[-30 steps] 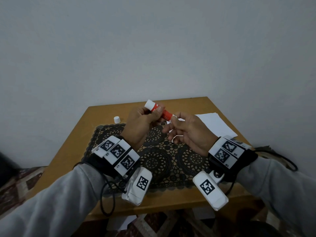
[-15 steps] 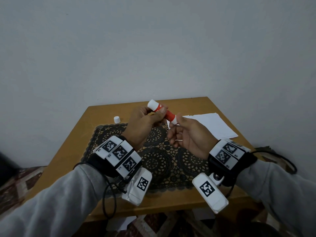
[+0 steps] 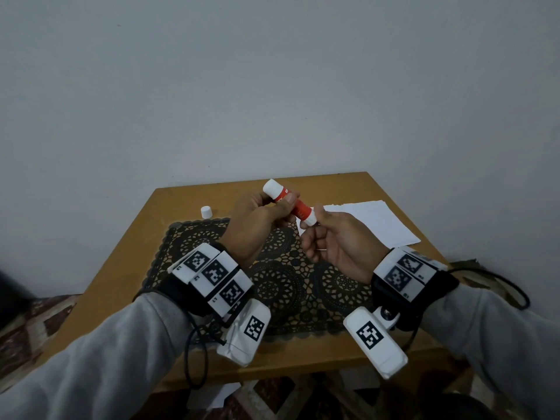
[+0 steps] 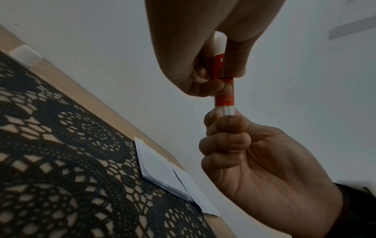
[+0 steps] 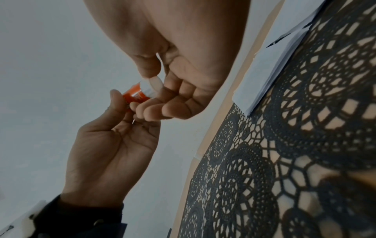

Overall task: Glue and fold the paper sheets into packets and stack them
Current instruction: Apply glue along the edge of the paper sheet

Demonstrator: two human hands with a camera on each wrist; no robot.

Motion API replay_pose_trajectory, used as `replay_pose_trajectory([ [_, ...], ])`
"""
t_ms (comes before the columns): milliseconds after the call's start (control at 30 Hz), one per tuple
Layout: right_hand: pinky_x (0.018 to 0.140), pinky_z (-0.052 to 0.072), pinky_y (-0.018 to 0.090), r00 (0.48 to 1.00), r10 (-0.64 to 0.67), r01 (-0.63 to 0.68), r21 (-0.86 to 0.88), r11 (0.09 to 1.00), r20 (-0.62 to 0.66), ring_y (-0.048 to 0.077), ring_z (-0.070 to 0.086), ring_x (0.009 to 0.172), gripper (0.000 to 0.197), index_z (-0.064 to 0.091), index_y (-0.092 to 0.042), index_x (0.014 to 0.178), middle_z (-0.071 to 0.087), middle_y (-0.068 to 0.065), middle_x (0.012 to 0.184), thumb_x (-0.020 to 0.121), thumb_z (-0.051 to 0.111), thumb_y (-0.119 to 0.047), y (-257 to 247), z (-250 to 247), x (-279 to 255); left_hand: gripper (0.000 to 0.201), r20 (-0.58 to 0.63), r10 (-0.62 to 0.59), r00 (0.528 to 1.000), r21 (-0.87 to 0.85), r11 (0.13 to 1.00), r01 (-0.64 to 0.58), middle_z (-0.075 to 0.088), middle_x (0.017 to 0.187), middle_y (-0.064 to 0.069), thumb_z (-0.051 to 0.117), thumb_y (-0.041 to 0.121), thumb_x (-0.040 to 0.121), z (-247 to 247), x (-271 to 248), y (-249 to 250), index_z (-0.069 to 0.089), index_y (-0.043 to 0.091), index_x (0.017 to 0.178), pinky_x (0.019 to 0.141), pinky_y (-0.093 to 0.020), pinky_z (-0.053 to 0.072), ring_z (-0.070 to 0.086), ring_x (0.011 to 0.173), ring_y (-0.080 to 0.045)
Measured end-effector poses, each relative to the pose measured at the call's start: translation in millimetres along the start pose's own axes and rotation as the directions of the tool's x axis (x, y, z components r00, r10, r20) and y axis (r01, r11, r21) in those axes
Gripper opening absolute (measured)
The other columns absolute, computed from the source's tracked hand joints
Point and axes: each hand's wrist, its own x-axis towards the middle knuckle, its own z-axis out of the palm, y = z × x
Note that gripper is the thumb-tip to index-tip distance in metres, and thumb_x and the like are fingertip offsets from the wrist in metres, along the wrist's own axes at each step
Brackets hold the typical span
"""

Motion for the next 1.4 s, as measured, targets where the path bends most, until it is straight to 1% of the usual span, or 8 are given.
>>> replay_pose_trajectory([
  [233,0.056,0.042,0.029,0.998,-0.045,0.044,0.036,0.998,0.037,0.020,0.056,0.061,0.041,0.050,0.000,0.118,0.067,0.015,0.086,0.095,0.046,-0.035,1.7,-2.4,-2.8,0.016,-0.006,-0.015,1.000,-0.016,1.000,0.015,0.060,0.078,-0.010,0.059,0.011,0.090,0.1,4.8,-4.1,0.066,-0.001,0.099,0.064,-0.024,0.045,0.053,0.063,-0.012],
  [400,0.055,0.042,0.029,1.000,0.006,-0.005,0.058,0.998,-0.006,0.020,0.055,0.059,0.045,0.057,-0.006,0.091,0.067,0.014,0.073,0.100,0.034,-0.045,1.3,-8.0,-0.4,0.013,0.037,-0.019,0.999,-0.045,0.999,0.021,0.059,0.076,-0.009,0.059,0.011,0.089,7.9,13.1,-4.2,0.066,0.002,0.095,0.063,-0.024,0.043,0.053,0.063,-0.012],
  [500,0.054,0.043,0.028,1.000,-0.029,0.030,0.104,0.994,-0.012,0.020,0.056,0.060,0.046,0.059,-0.001,0.105,0.068,0.016,0.083,0.096,0.043,-0.043,-4.5,-13.9,2.3,0.021,0.091,-0.044,0.995,-0.051,0.997,0.049,0.061,0.071,-0.006,0.062,0.018,0.085,15.1,23.8,-5.4,0.065,0.000,0.095,0.062,-0.026,0.040,0.052,0.061,-0.012],
  [733,0.049,0.041,0.028,0.904,-0.162,0.206,0.071,0.976,-0.396,0.019,0.050,0.053,0.024,0.063,-0.002,0.098,0.061,0.011,0.069,0.095,0.055,-0.024,-11.2,-45.2,7.1,0.023,0.226,-0.112,0.968,0.224,0.973,0.060,0.061,0.086,0.003,0.061,0.028,0.091,35.6,58.0,-21.2,0.066,0.009,0.103,0.064,-0.021,0.046,0.056,0.071,-0.009],
  [800,0.047,0.039,0.027,0.827,-0.157,0.222,0.057,0.973,-0.540,0.019,0.048,0.049,0.024,0.065,-0.002,0.094,0.060,0.011,0.064,0.093,0.058,-0.025,-6.7,-53.6,7.1,0.019,0.230,-0.134,0.964,0.475,0.880,0.009,0.063,0.088,0.003,0.059,0.029,0.093,37.7,66.8,-32.1,0.065,0.014,0.101,0.069,-0.025,0.047,0.060,0.077,-0.013],
  [967,0.040,0.039,0.023,0.574,-0.063,0.200,0.066,0.978,-0.816,0.017,0.045,0.040,0.024,0.066,0.000,0.088,0.057,0.008,0.055,0.083,0.062,-0.024,0.0,-69.3,13.5,0.049,0.371,-0.354,0.859,0.928,0.168,-0.332,0.052,0.134,-0.005,0.060,0.040,0.089,41.5,79.1,-67.0,0.052,0.017,0.132,0.097,-0.030,0.039,0.049,0.120,-0.022],
  [1133,0.040,0.040,0.023,0.524,-0.055,0.214,0.069,0.974,-0.850,0.017,0.046,0.038,0.022,0.065,-0.001,0.085,0.056,0.006,0.052,0.082,0.061,-0.022,0.8,-74.1,15.5,0.045,0.402,-0.341,0.850,0.914,0.091,-0.396,0.057,0.129,-0.002,0.066,0.042,0.084,47.9,88.5,-76.6,0.060,0.021,0.123,0.097,-0.032,0.039,0.049,0.118,-0.022],
  [1400,0.045,0.044,0.025,0.600,-0.033,0.224,0.128,0.966,-0.800,0.015,0.049,0.043,0.026,0.064,-0.002,0.090,0.055,0.004,0.055,0.083,0.063,-0.027,6.7,-74.8,13.0,0.024,0.531,-0.306,0.790,0.797,-0.138,-0.589,0.066,0.092,-0.013,0.045,0.016,0.093,58.5,78.3,-68.9,0.067,0.006,0.095,0.070,-0.033,0.049,0.060,0.082,-0.028],
])
